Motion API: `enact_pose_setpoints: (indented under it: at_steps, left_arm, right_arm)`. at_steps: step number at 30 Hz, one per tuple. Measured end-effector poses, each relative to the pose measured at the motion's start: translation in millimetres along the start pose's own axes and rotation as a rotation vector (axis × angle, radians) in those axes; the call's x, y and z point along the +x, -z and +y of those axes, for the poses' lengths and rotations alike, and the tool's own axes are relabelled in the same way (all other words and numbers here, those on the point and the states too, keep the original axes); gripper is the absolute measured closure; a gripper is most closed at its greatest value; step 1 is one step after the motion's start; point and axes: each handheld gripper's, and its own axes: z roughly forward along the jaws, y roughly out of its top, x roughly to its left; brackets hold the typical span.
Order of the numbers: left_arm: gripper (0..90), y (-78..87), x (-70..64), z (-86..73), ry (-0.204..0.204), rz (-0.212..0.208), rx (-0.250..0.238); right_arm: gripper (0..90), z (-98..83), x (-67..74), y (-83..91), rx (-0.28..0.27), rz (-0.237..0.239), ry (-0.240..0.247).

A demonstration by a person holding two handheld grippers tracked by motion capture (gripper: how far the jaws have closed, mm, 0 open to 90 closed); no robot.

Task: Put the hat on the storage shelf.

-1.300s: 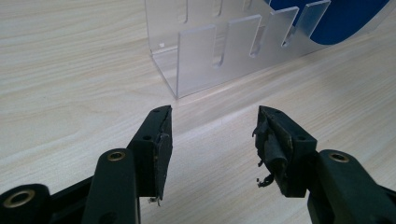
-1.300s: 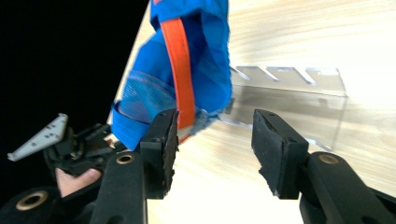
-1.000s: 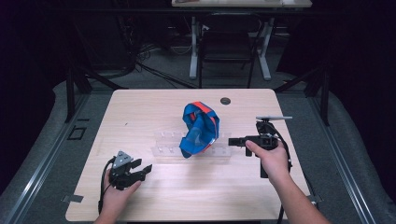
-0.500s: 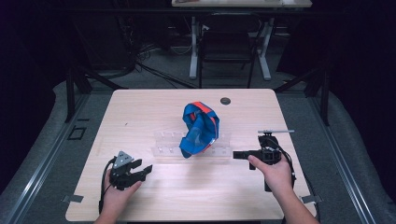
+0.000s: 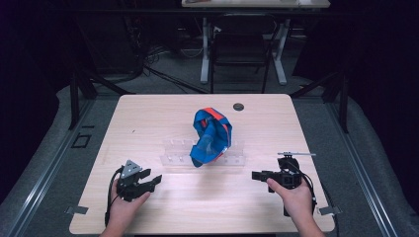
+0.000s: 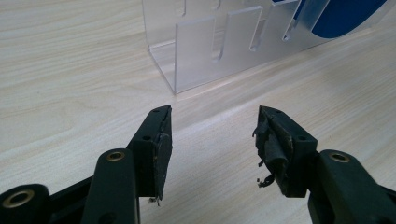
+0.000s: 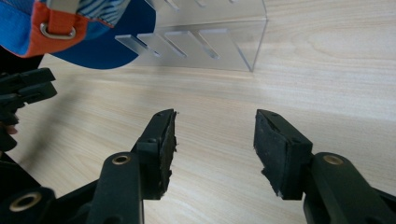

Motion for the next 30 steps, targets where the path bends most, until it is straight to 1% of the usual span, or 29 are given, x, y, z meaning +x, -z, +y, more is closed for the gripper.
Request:
enact_pose_setpoints:
  at_steps: [1,2,5,8,9,11,12,14,19,20,23,24,26,27,29,30]
  left_arm:
    - [46.3,0.0,0.0,0.0,0.000,0.000,0.000]
    - [46.3,-0.1,-0.2,0.0,0.000,-0.001,0.001]
    - [46.3,-0.2,-0.3,0.0,-0.002,-0.001,0.001]
    - [46.3,0.1,-0.8,0.1,-0.007,-0.001,0.004]
    - [46.2,0.1,-0.8,0.1,-0.007,-0.001,0.004]
    - [46.2,-0.1,-1.0,0.1,-0.008,0.000,0.004]
    - [46.2,-0.2,-1.2,0.0,-0.008,0.000,0.002]
    - [46.2,-0.3,-2.0,0.0,-0.012,-0.004,-0.002]
    - [46.3,-0.9,-3.3,0.1,-0.016,-0.004,-0.002]
    - [46.4,-0.8,-3.3,0.3,-0.018,-0.007,0.001]
    - [46.4,-0.4,-3.0,0.4,-0.015,-0.006,-0.006]
    - [46.5,-0.1,-2.5,0.3,-0.014,-0.008,-0.007]
    - [46.7,0.0,-2.6,0.4,-0.017,-0.006,-0.009]
    - [46.7,-0.4,-3.5,0.4,-0.016,-0.006,-0.019]
    - [47.2,-0.7,-4.7,0.7,-0.020,-0.014,-0.028]
    - [48.8,-0.7,-6.3,1.4,-0.029,-0.019,-0.029]
  right_arm:
    - [48.2,0.0,0.0,0.0,0.000,0.000,0.000]
    - [48.2,-4.7,-0.7,-0.3,-0.004,-0.009,0.008]
    - [48.1,-8.9,-1.0,-1.0,-0.017,-0.007,0.007]
    - [48.0,-17.0,-2.8,-3.8,-0.031,-0.006,-0.006]
    - [48.0,-17.0,-2.8,-3.8,-0.031,-0.006,-0.006]
    - [48.0,-20.3,-5.1,-4.6,-0.028,-0.004,0.004]
    - [48.1,-23.3,-5.7,-5.4,-0.034,-0.011,0.013]
    - [48.2,-26.3,-6.5,-6.1,-0.050,-0.013,0.014]
    - [48.4,-32.4,-8.1,-6.2,-0.066,-0.017,0.018]
    - [48.4,-35.4,-9.3,-6.2,-0.074,-0.023,0.031]
    - [48.1,-38.1,-11.7,-5.2,-0.086,-0.029,0.032]
    - [48.1,-39.1,-12.6,-5.1,-0.097,-0.039,0.034]
    - [48.1,-40.1,-13.9,-4.6,-0.099,-0.042,0.039]
    - [48.0,-41.3,-15.2,-4.5,-0.103,-0.045,0.039]
    - [47.7,-43.6,-17.9,-5.1,-0.101,-0.039,0.031]
    - [47.1,-45.6,-19.9,-6.4,-0.095,-0.034,0.036]
